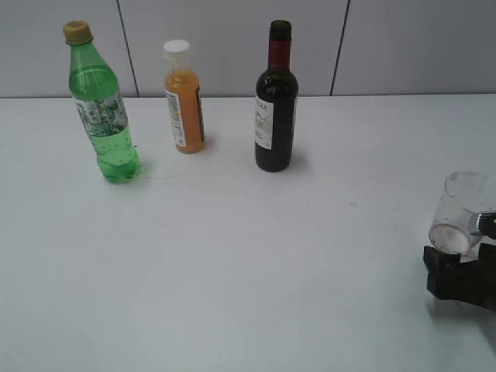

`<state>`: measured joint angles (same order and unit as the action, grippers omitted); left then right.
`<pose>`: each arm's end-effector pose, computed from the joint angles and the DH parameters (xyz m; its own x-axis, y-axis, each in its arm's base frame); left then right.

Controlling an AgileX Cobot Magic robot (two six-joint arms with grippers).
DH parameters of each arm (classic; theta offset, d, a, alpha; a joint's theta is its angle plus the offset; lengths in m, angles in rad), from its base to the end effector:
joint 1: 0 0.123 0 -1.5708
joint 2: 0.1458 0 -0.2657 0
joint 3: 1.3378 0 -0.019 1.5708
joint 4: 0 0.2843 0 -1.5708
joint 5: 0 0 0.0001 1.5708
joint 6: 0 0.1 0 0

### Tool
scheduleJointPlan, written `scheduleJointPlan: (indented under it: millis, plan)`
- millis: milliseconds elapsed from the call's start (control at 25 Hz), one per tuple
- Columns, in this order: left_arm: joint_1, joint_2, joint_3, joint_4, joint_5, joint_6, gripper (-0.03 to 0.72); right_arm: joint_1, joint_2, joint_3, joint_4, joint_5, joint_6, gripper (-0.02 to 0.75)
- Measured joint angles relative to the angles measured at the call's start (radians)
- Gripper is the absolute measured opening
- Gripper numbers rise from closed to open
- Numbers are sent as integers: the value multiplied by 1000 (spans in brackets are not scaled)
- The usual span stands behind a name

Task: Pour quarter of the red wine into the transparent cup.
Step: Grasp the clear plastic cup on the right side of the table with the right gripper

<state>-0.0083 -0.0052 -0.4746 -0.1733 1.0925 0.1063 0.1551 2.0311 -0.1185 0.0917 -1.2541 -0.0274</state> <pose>0.0521 -0.0158 0.2798 -0.4924 0.0297 -0.8698 0.1539 0.9866 -0.0535 0.1810 0.0195 0.0074 -0.5354 -0.0825 -0.8406 -0.0810 0.9956 -0.0461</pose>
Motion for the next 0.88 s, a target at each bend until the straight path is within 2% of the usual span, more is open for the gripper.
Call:
scheduleJointPlan:
  millis: [880]
  plan:
    - [0,0,0,0,0,0,585,-1,121,-118,4,-87,51,669]
